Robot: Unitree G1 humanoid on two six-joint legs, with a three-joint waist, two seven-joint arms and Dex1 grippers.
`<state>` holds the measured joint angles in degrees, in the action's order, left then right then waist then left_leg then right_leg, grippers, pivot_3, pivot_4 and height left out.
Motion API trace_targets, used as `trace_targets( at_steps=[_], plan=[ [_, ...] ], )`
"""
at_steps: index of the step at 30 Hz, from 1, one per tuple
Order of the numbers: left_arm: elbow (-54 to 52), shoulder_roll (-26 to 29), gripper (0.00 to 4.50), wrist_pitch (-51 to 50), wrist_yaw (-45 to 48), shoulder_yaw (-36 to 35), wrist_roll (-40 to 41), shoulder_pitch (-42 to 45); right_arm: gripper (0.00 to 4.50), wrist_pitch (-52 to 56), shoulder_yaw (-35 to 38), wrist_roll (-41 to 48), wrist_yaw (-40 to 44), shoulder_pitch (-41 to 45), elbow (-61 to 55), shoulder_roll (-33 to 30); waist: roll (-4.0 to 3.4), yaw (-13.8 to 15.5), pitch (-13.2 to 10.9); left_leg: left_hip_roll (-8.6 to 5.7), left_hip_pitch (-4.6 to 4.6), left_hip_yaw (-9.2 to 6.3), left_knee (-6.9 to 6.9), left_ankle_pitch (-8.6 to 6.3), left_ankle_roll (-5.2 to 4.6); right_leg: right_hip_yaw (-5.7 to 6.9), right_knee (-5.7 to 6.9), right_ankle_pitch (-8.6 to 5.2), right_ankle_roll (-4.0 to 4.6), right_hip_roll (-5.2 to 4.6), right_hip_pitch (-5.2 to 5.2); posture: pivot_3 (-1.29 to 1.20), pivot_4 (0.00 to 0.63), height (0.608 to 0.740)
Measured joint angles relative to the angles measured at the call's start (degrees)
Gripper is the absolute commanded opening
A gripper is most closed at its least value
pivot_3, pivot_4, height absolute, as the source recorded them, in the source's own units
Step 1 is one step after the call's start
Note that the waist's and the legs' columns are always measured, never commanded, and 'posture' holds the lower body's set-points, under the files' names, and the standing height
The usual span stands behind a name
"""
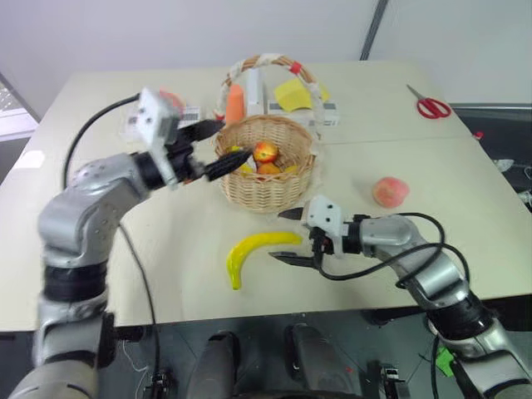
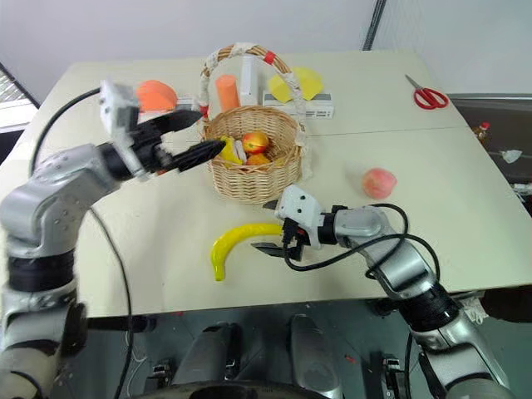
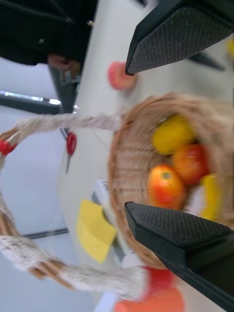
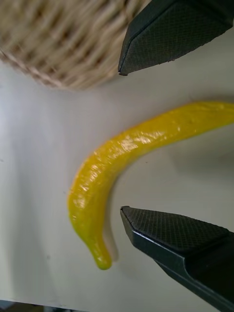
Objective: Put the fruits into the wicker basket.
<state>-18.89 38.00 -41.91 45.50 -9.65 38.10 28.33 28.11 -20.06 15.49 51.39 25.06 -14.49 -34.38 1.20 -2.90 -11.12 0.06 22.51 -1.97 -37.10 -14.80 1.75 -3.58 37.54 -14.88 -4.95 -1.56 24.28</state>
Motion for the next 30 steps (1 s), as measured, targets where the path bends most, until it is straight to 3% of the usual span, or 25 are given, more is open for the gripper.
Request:
trace_targets(
  at_steps=[5, 7, 10, 13, 15, 20, 24, 30],
  plan=[
    [-5.4, 6.8, 4.45, 0.1, 7.3, -3.2, 2.1, -13.7, 4.50, -1.8, -2.5, -3.1, 2.4, 2.2, 7.6, 2.2, 0.06, 0.8, 0.0, 0.06, 0.08, 0.01, -0.03, 0.00, -0.01, 0.01, -0.01, -0.01, 0.00, -0.06, 0.00, 0.00, 0.150, 0.740],
    [-7.4, 8.0, 4.50, 0.3, 8.5, -3.4, 2.5, -15.9, 3.97, -2.6, -2.8, -3.5, 3.2, 2.7, 8.8, 3.1, 0.08, 1.1, 0.0, 0.01, 0.08, 0.01, -0.06, -0.01, -0.01, 0.01, -0.02, -0.01, 0.00, -0.10, -0.03, 0.00, 0.150, 0.740],
    [-9.5, 10.4, 4.50, 1.2, 9.7, -2.9, 1.3, -20.1, 2.71, -3.4, -3.0, -4.0, 4.9, 2.9, 10.2, 3.4, 0.08, 0.9, 0.0, 0.03, 0.06, 0.02, -0.04, -0.02, -0.03, 0.00, -0.03, -0.01, 0.00, -0.10, -0.03, 0.00, 0.150, 0.740],
    [-10.0, 11.4, 4.50, 2.3, 10.3, -2.2, -0.1, -22.4, 1.01, -3.6, -3.0, -4.2, 6.0, 2.9, 10.7, 3.4, 0.08, 0.7, 0.0, 0.08, 0.06, 0.03, -0.04, -0.02, -0.03, 0.01, -0.03, -0.01, 0.00, -0.06, -0.03, 0.00, 0.150, 0.740],
    [-10.0, 11.5, 4.50, 2.9, 10.6, -2.2, -0.4, -22.5, 0.32, -3.7, -3.0, -4.4, 6.3, 2.9, 10.7, 3.4, 0.08, 0.6, 0.0, 0.08, 0.05, 0.03, -0.04, -0.02, -0.03, 0.01, -0.03, -0.01, 0.00, -0.05, -0.03, 0.00, 0.150, 0.740],
    [-9.2, 11.3, 4.50, 5.1, 10.6, -2.4, -0.8, -22.5, 0.32, -5.7, -1.9, -5.2, 6.4, 2.5, 9.9, 3.1, 0.08, 0.5, 0.0, 0.11, 0.05, 0.04, -0.03, -0.02, -0.03, 0.01, -0.03, -0.01, 0.00, -0.02, -0.03, 0.00, 0.150, 0.740],
    [-4.0, 11.3, 4.50, 6.9, 10.2, -5.9, -1.3, -23.2, 0.32, -5.0, 2.6, -1.5, 7.5, 2.0, 3.0, 1.7, 0.06, 0.3, 0.0, 0.20, 0.04, 0.02, -0.02, -0.02, -0.04, 0.00, -0.03, 0.00, 0.00, 0.01, 0.00, 0.00, 0.150, 0.740],
    [-1.8, 11.5, 4.50, 8.7, 10.7, -8.0, -2.5, -25.4, 0.32, 3.3, 10.4, 4.6, 0.6, 11.0, -2.2, 6.0, 0.06, 0.4, 0.0, 0.26, 0.01, 0.01, -0.02, -0.02, -0.03, 0.00, -0.02, 0.00, 0.02, -0.01, 0.00, 0.00, 0.150, 0.740]
  ],
)
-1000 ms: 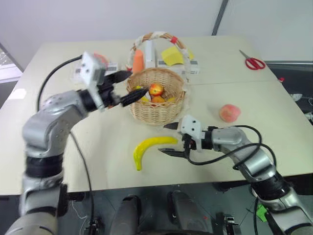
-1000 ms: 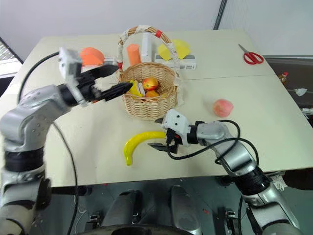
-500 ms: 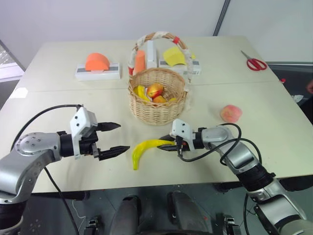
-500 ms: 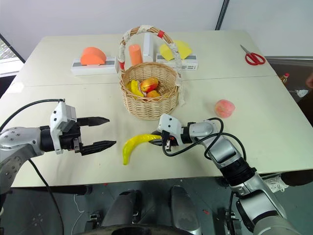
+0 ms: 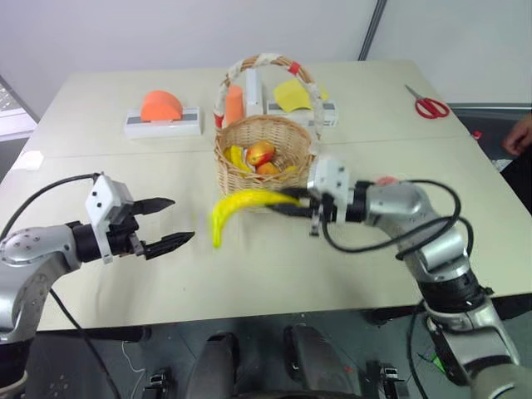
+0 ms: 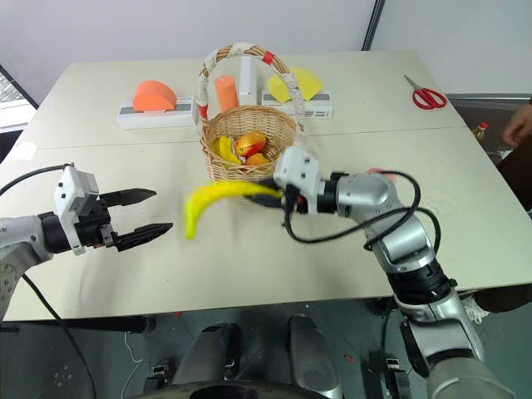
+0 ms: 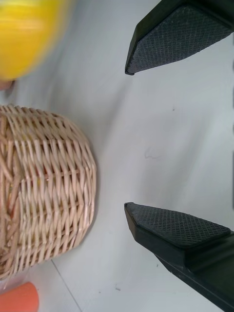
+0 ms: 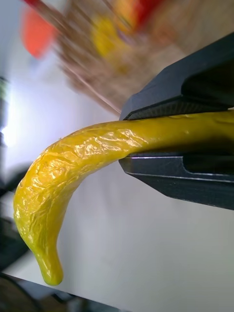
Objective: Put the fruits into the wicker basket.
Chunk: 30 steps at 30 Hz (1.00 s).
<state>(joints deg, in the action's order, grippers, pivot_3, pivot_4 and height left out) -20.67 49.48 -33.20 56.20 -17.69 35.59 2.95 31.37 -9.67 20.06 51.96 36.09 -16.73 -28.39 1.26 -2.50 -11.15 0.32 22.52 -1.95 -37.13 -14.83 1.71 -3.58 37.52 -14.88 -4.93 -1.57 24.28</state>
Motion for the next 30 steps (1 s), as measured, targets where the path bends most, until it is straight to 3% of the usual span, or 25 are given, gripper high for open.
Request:
trace_targets(
  at_steps=[4, 9, 16, 19, 23, 27, 30],
  plan=[
    [-0.8, -2.1, 4.50, 0.0, -1.1, 0.8, 0.2, 0.8, 0.32, 6.2, 1.3, -2.5, -9.7, 10.1, 5.1, 3.5, 0.00, 0.0, 0.0, 0.00, 0.01, -0.03, 0.01, 0.00, 0.00, -0.01, 0.00, 0.01, 0.02, -0.06, 0.02, 0.00, 0.150, 0.740],
    [-2.7, -4.1, 4.50, 0.0, -2.5, 2.4, 0.2, 1.5, 0.32, 8.1, 0.8, -6.3, -16.1, 13.2, 14.1, 7.1, 0.02, 0.0, 0.0, -0.03, 0.05, 0.01, 0.09, 0.00, 0.00, -0.05, -0.02, 0.02, 0.03, -0.11, 0.09, 0.00, 0.150, 0.740],
    [-5.0, -6.8, 4.50, -0.1, -4.7, 4.8, 0.6, 2.5, 3.82, 6.9, 0.0, -9.2, -19.4, 14.1, 18.2, 9.9, 0.02, 0.0, 0.0, 0.00, 0.10, 0.01, 0.10, -0.01, 0.00, -0.08, 0.00, 0.02, 0.03, -0.06, 0.17, 0.00, 0.150, 0.740],
    [-5.4, -7.2, 4.50, -0.3, -5.5, 5.4, 1.5, 2.7, 3.82, 6.6, 0.1, -9.2, -19.2, 14.0, 16.6, 9.2, 0.01, 0.0, 0.0, -0.01, 0.11, 0.00, 0.10, -0.01, 0.00, -0.08, 0.00, 0.03, 0.03, -0.07, 0.17, 0.00, 0.150, 0.740],
    [-6.1, -7.4, 4.50, -0.4, -6.3, 6.0, 2.2, 3.7, 3.82, 5.7, 3.4, -5.0, -13.5, 9.3, 5.6, 3.5, 0.02, 0.5, 0.0, -0.05, 0.22, -0.02, 0.08, -0.03, -0.04, -0.03, -0.07, 0.02, 0.02, -0.09, 0.17, 0.00, 0.150, 0.740],
    [-6.6, -7.9, 4.50, -0.7, -6.4, 7.2, 2.7, 4.8, 3.82, 6.4, 8.7, -1.0, -8.2, -2.0, -3.1, -6.0, 0.04, 0.8, 0.0, -0.09, 0.23, 0.02, 0.02, -0.06, -0.10, -0.02, -0.11, 0.03, 0.01, -0.09, 0.13, 0.00, 0.150, 0.740],
    [-6.5, -8.9, 4.50, -1.2, -6.1, 8.8, 3.3, 6.1, 3.82, 7.5, 13.6, -1.2, -7.6, -13.5, -3.2, -12.4, 0.05, 1.3, 0.0, -0.10, 0.19, 0.13, 0.01, -0.06, -0.10, -0.02, -0.16, 0.02, 0.01, -0.03, 0.06, 0.00, 0.150, 0.740]
  ],
)
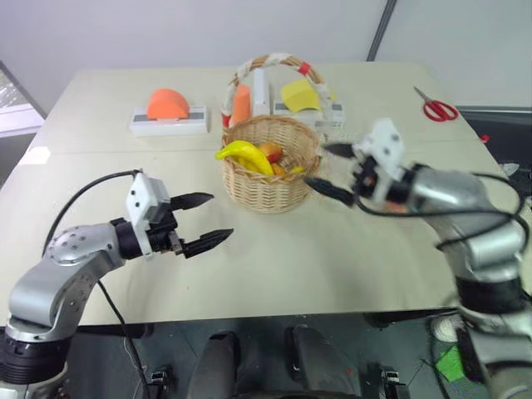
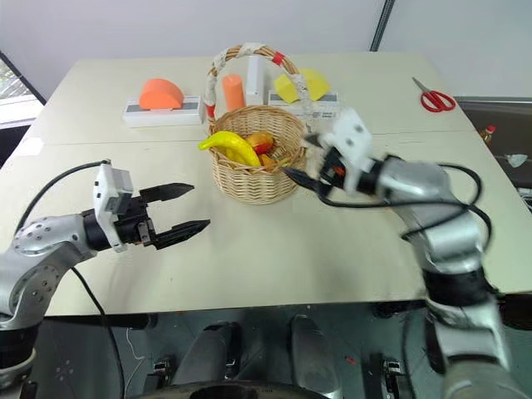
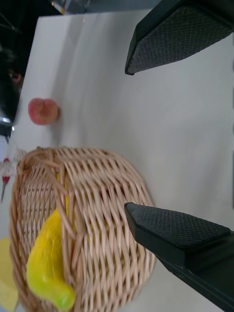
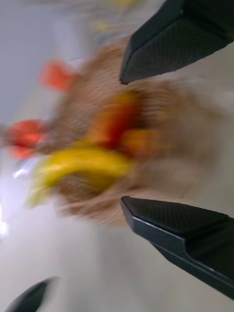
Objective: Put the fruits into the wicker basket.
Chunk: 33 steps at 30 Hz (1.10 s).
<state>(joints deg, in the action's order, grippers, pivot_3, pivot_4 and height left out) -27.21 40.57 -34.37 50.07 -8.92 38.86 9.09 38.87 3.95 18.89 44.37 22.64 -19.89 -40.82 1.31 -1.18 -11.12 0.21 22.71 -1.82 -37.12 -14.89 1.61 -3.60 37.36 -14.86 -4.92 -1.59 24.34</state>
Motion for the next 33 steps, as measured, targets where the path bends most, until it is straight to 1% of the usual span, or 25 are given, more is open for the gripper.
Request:
trace_targets(
  at_steps=[3, 6, 10, 14, 20, 22, 24, 25, 26, 29, 33],
  plan=[
    [0.1, -2.0, 4.50, -0.1, -0.1, 3.0, 0.1, 2.6, 3.82, 0.4, 3.3, -1.2, -3.0, -3.9, 4.0, -0.6, -0.04, -0.6, 0.0, 0.04, -0.16, 0.17, -0.01, 0.00, 0.00, -0.23, 0.08, 0.00, 0.00, 0.11, -0.01, 0.00, 0.150, 0.740],
    [-0.1, -4.1, 4.50, -0.2, 0.0, 6.7, 0.5, 5.4, 3.82, -2.0, 4.8, -4.0, -7.4, -4.1, 9.0, -0.6, -0.03, -1.3, 0.0, -0.02, -0.19, 0.20, -0.02, 0.01, 0.00, -0.23, 0.10, 0.00, -0.01, 0.20, -0.03, 0.00, 0.150, 0.740],
    [-0.4, -5.2, 4.50, -0.2, 0.1, 10.4, 0.3, 6.7, 3.82, -5.3, 5.5, -7.5, -11.8, -4.0, 16.5, -0.3, -0.04, -1.4, 0.0, -0.03, -0.19, 0.19, 0.02, 0.00, 0.00, -0.24, 0.11, -0.01, 0.00, 0.21, -0.03, 0.00, 0.150, 0.740],
    [-0.4, -5.4, 4.50, -0.1, 0.2, 12.0, -0.2, 6.7, 3.82, -7.5, 5.5, -8.6, -13.8, -2.6, 23.0, 0.6, -0.04, -1.3, 0.0, -0.06, -0.19, 0.18, -0.01, 0.00, -0.01, -0.25, 0.12, 0.00, -0.01, 0.20, -0.03, 0.00, 0.150, 0.740],
    [-0.4, -4.9, 4.50, 0.0, 0.6, 12.1, -0.9, 6.3, 3.82, -6.0, 7.4, -5.7, -13.7, -1.4, 26.5, 3.7, -0.04, -1.3, 0.0, -0.07, -0.19, 0.16, -0.02, 0.00, -0.01, -0.25, 0.13, -0.01, -0.01, 0.19, -0.05, 0.00, 0.150, 0.740],
    [-0.4, -4.9, 4.50, 0.1, 0.7, 12.1, -0.9, 6.2, 3.30, -6.0, 7.9, -4.9, -13.7, -1.1, 27.1, 4.1, -0.04, -1.3, 0.0, -0.07, -0.19, 0.16, -0.02, 0.00, -0.01, -0.25, 0.13, -0.01, -0.01, 0.19, -0.05, 0.00, 0.150, 0.740],
    [-0.4, -4.9, 4.50, 0.2, 0.7, 12.1, -1.1, 5.8, 2.61, -6.2, 8.1, -4.5, -13.7, -1.1, 27.3, 4.3, -0.04, -1.3, 0.0, -0.07, -0.19, 0.16, -0.02, 0.00, -0.01, -0.25, 0.13, -0.01, -0.01, 0.19, -0.05, 0.00, 0.150, 0.740],
    [-0.4, -4.9, 4.50, 0.2, 0.7, 12.1, -1.2, 5.5, 2.33, -6.2, 8.2, -4.2, -13.7, -1.1, 27.3, 4.4, -0.04, -1.3, 0.0, -0.07, -0.19, 0.16, -0.02, 0.00, -0.01, -0.25, 0.13, -0.01, -0.01, 0.19, -0.05, 0.00, 0.150, 0.740],
    [-0.4, -4.9, 4.50, 0.2, 0.7, 12.1, -1.2, 5.3, 2.22, -6.2, 8.2, -4.0, -13.7, -1.1, 27.3, 4.5, -0.04, -1.3, 0.0, -0.07, -0.19, 0.16, -0.02, 0.00, -0.01, -0.25, 0.13, -0.01, -0.01, 0.19, -0.05, 0.00, 0.150, 0.740],
    [-0.4, -4.6, 4.50, 0.5, 0.5, 11.4, -1.4, 4.3, 2.22, -6.9, 7.9, -3.9, -12.3, -1.8, 25.0, 4.5, -0.06, -1.3, 0.0, -0.06, -0.19, 0.15, -0.01, 0.00, -0.01, -0.25, 0.13, -0.01, -0.01, 0.19, -0.05, 0.00, 0.150, 0.740],
    [0.7, -2.6, 4.50, 1.5, 0.0, 7.2, -1.9, 1.9, 2.22, -8.4, 5.9, 0.8, -4.1, -3.1, 12.2, 3.3, -0.10, -1.5, 0.0, 0.14, -0.23, 0.11, 0.01, -0.01, -0.02, -0.25, 0.13, -0.01, -0.02, 0.29, -0.04, 0.00, 0.150, 0.740]
  ],
)
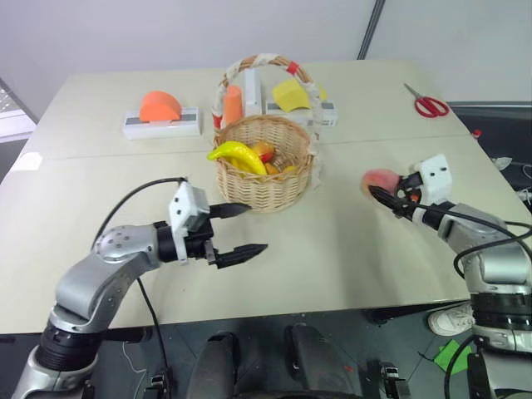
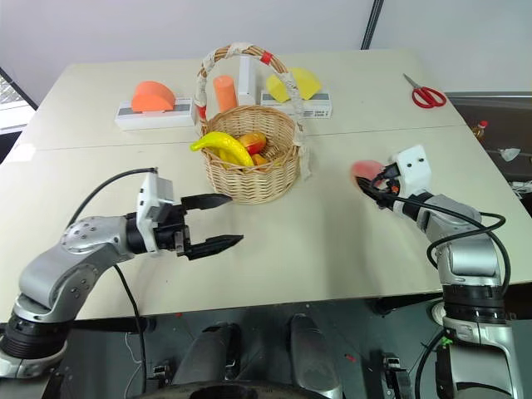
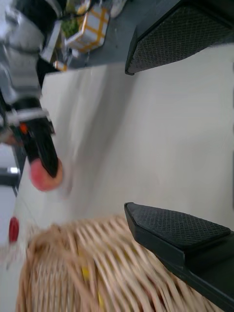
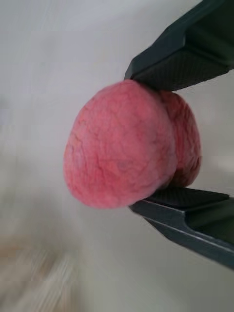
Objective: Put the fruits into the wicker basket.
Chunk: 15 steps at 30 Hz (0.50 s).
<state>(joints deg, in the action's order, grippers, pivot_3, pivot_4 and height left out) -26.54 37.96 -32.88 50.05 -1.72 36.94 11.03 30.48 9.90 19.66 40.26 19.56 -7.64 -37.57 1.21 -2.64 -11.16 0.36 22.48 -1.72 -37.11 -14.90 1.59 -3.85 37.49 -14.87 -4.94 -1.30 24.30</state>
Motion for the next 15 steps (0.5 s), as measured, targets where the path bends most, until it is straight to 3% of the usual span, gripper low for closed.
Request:
trace_targets(
  at_steps=[2, 5, 11, 14, 15],
  plan=[
    [1.9, 1.6, 4.50, 0.8, 0.1, -2.6, -0.4, -1.8, 2.22, 1.1, -2.8, 5.1, 4.6, 0.8, -10.0, 0.1, 0.01, 0.0, 0.0, 0.18, -0.02, -0.04, -0.02, 0.00, 0.00, 0.00, 0.00, 0.00, 0.02, 0.19, -0.02, 0.00, 0.150, 0.740],
    [3.5, 2.5, 4.50, 1.5, 0.5, -4.6, -1.3, -2.8, 2.22, 4.2, -8.0, 7.3, 3.6, 6.9, -14.4, 4.1, 0.02, 0.1, 0.0, 0.25, -0.01, -0.02, -0.06, 0.00, 0.00, 0.00, 0.00, 0.02, 0.07, 0.28, -0.02, 0.00, 0.150, 0.740],
    [3.3, 1.8, 4.50, 2.4, -0.3, -5.3, -1.4, -3.1, 2.22, 8.2, -15.3, 1.0, -9.6, 19.5, -4.2, 17.1, 0.03, 0.2, 0.0, 0.23, 0.05, -0.04, -0.04, 0.00, 0.01, 0.00, 0.00, 0.04, 0.11, 0.20, 0.04, 0.00, 0.150, 0.740],
    [1.8, 1.2, 4.50, 2.3, -1.1, -5.4, -1.3, -3.8, 2.22, 7.8, -16.2, -1.8, -12.9, 22.6, 1.2, 19.4, 0.03, 0.4, 0.0, 0.19, 0.09, -0.06, 0.01, 0.00, 0.02, 0.00, -0.01, 0.05, 0.12, 0.07, 0.10, 0.00, 0.150, 0.740],
    [1.5, 0.8, 4.50, 2.3, -1.6, -5.4, -1.3, -4.0, 2.70, 7.6, -16.3, -2.7, -13.6, 23.0, 2.9, 20.0, 0.03, 0.4, 0.0, 0.16, 0.10, -0.06, 0.04, -0.01, 0.01, 0.02, -0.01, 0.05, 0.12, -0.12, 0.13, 0.00, 0.150, 0.740]
  ],
)
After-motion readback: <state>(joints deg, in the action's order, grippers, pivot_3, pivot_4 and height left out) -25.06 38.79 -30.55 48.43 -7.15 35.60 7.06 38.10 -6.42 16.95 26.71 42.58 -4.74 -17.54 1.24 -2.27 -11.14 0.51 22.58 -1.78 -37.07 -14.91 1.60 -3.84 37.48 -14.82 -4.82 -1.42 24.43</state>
